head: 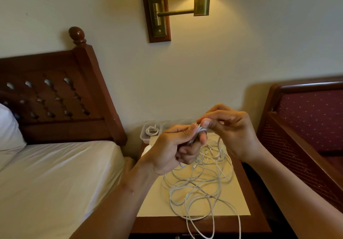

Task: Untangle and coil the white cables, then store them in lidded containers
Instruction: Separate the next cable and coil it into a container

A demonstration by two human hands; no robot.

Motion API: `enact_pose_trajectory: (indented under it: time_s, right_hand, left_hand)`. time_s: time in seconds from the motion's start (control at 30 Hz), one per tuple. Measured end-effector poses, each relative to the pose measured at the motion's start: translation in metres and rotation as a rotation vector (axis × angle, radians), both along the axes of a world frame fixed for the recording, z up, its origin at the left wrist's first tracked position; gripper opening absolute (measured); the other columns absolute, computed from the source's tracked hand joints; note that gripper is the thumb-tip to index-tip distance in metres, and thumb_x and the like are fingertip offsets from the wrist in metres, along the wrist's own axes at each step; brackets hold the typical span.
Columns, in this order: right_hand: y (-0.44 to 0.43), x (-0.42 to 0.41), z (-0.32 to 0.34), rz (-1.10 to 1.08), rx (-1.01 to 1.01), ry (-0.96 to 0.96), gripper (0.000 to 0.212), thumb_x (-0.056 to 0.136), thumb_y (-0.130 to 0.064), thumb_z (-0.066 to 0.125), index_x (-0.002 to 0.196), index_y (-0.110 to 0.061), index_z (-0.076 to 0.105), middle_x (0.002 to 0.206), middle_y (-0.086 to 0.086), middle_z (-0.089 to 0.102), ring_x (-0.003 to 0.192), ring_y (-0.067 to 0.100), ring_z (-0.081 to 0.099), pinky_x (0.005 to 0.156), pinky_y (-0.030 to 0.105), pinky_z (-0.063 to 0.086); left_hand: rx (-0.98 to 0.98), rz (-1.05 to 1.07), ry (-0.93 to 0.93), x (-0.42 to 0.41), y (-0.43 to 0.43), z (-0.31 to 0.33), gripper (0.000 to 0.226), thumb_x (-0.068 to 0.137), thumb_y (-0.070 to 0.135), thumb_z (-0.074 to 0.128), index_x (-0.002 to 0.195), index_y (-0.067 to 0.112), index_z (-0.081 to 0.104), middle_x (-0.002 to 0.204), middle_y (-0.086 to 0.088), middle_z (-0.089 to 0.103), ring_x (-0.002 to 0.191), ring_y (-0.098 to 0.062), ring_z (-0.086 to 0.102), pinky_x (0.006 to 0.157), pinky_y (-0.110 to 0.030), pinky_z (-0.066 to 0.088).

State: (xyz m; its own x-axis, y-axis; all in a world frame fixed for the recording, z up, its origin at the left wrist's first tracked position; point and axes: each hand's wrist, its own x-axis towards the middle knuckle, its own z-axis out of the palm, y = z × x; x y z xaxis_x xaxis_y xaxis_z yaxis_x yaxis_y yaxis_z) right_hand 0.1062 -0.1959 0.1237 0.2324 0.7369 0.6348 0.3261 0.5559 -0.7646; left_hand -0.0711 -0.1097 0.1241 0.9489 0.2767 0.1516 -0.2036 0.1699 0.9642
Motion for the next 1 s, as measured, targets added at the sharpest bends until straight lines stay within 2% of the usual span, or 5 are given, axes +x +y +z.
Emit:
enact_pose_trajectory:
  time_s: [0.27, 0.4, 0.53, 0.83, 1.0]
  right_hand:
    - [0.01, -0.032, -0.039, -0.238, -0.115, 0.036, 0.055, 0.089, 0.02, 0.056, 0.112, -0.027, 0.074, 0.091, -0.016, 0.074, 0.084, 0.003, 0.069, 0.075, 0.017, 0.053]
    - [0.002, -0.045, -0.039, -0.266, -0.279, -0.165, 0.049, 0.095, 0.009, 0.052, 0.076, -0.035, 0.061, 0.064, -0.017, 0.059, 0.057, 0.005, 0.049, 0.054, 0.021, 0.039]
    - [0.001, -0.043, -0.04, -0.331, -0.391, -0.496, 0.023, 0.103, -0.013, 0.055, 0.083, -0.021, 0.062, 0.073, -0.004, 0.061, 0.062, 0.015, 0.053, 0.059, 0.041, 0.049]
    - [-0.007, -0.037, -0.028, -0.251, -0.37, -0.523, 0.016, 0.101, -0.017, 0.063, 0.102, -0.016, 0.078, 0.082, -0.002, 0.071, 0.063, 0.013, 0.06, 0.062, 0.036, 0.053]
    - [-0.017, -0.024, -0.013, -0.29, -0.146, -0.685, 0.011, 0.096, -0.025, 0.073, 0.088, -0.02, 0.08, 0.075, -0.01, 0.071, 0.059, 0.005, 0.061, 0.058, 0.022, 0.051]
  left_hand:
    - [-0.279, 0.145, -0.303, 0.018, -0.011, 0.004, 0.025, 0.106, 0.026, 0.043, 0.096, 0.005, 0.054, 0.062, -0.002, 0.048, 0.05, -0.016, 0.051, 0.058, -0.033, 0.051]
    - [-0.296, 0.322, -0.299, 0.022, -0.005, 0.008, 0.021, 0.102, 0.023, 0.048, 0.095, 0.005, 0.056, 0.069, -0.007, 0.057, 0.063, -0.023, 0.064, 0.072, -0.038, 0.059]
    - [-0.225, 0.448, -0.241, 0.025, -0.001, 0.006, 0.021, 0.099, 0.024, 0.052, 0.096, 0.004, 0.058, 0.075, -0.012, 0.064, 0.073, -0.031, 0.073, 0.084, -0.045, 0.061]
    - [0.533, 0.543, 0.07, 0.027, 0.01, 0.007, 0.028, 0.111, 0.016, 0.043, 0.1, -0.007, 0.054, 0.084, -0.02, 0.074, 0.081, -0.033, 0.073, 0.083, -0.045, 0.061]
    - [0.67, 0.468, 0.233, 0.021, 0.018, 0.004, 0.026, 0.111, 0.014, 0.046, 0.089, 0.006, 0.056, 0.066, 0.003, 0.062, 0.058, -0.024, 0.065, 0.058, -0.043, 0.055]
